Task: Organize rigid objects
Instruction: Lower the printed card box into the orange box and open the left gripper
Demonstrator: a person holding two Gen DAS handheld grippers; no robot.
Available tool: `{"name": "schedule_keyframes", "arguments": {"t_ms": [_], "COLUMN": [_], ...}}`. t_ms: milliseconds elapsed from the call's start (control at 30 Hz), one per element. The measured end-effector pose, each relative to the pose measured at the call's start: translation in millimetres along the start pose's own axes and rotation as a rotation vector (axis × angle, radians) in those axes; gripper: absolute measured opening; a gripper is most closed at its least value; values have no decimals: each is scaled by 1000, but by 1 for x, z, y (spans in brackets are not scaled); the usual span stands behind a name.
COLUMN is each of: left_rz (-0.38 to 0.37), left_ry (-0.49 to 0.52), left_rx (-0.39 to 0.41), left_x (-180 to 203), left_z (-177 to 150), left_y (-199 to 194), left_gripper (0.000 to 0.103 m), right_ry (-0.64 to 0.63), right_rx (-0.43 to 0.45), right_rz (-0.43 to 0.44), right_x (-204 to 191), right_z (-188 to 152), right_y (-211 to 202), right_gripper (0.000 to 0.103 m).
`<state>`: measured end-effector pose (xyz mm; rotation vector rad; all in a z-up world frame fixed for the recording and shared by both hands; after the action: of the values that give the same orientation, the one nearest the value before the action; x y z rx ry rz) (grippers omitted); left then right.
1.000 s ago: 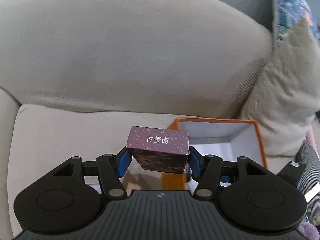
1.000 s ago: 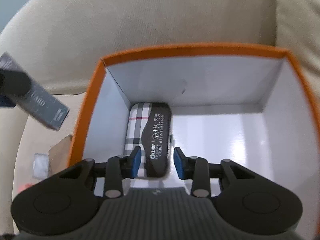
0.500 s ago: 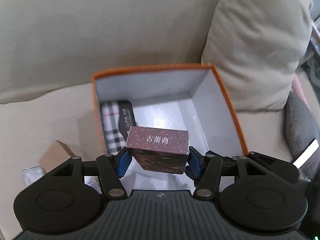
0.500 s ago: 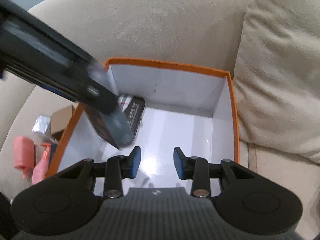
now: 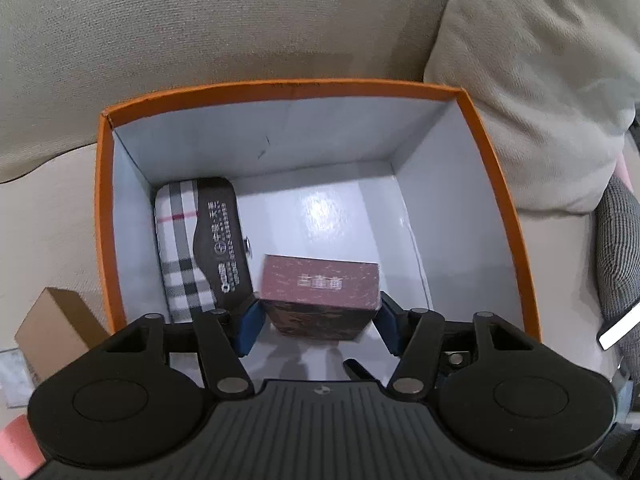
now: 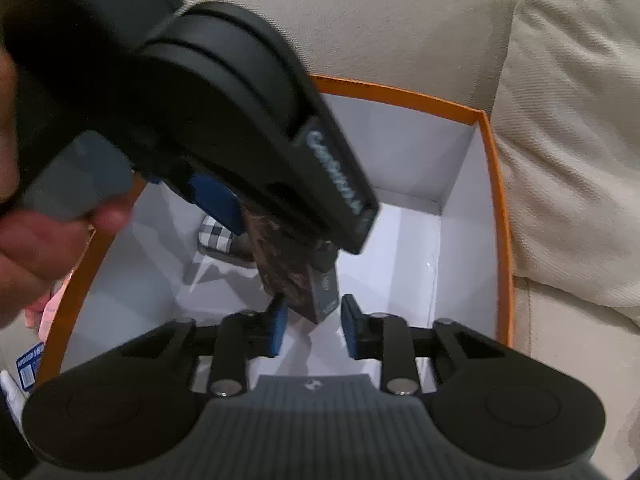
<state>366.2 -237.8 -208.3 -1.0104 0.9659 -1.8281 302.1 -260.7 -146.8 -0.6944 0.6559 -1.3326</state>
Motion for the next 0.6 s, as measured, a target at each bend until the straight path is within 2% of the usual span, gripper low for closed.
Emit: {"name": "schedule_keyframes", "arguments": {"t_ms": [133, 367, 467, 567, 600], "left_rz": [-3, -83, -76, -69, -59], "left_ry": [11, -23, -30, -20, -23], "left_rx": [26, 69, 111, 161, 175], "left_x": [-3, -5, -12, -26, -31], "left_z": [5, 16, 24, 30, 32], "left_y": [-1, -24, -40, -61, -68], "left_gripper": [77, 78, 78, 78, 78], "right_ry": [17, 27, 2, -67, -94], "right_rx": [-5, -18, -29, -51, -62], "right_rz": [-5, -11, -10, -16, -17], "right_x": [-1, 1, -2, -8, -9], "right_z": [1, 0, -1, -3, -4], "right_y": [11, 22, 25, 24, 26], "right_gripper": [24, 24, 24, 31, 38]}}
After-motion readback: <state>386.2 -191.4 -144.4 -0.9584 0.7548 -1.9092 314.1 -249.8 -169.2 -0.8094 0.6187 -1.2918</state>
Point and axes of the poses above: each gripper's, at about its wrist camera, not at the fingertips, and y roughly the way its jaws point, x to its right, z to its top, the point moved 9 cm from there along y, roughly the way its jaws point, and after that the axes turned 11 degrees about x, right-handed, at the moved point
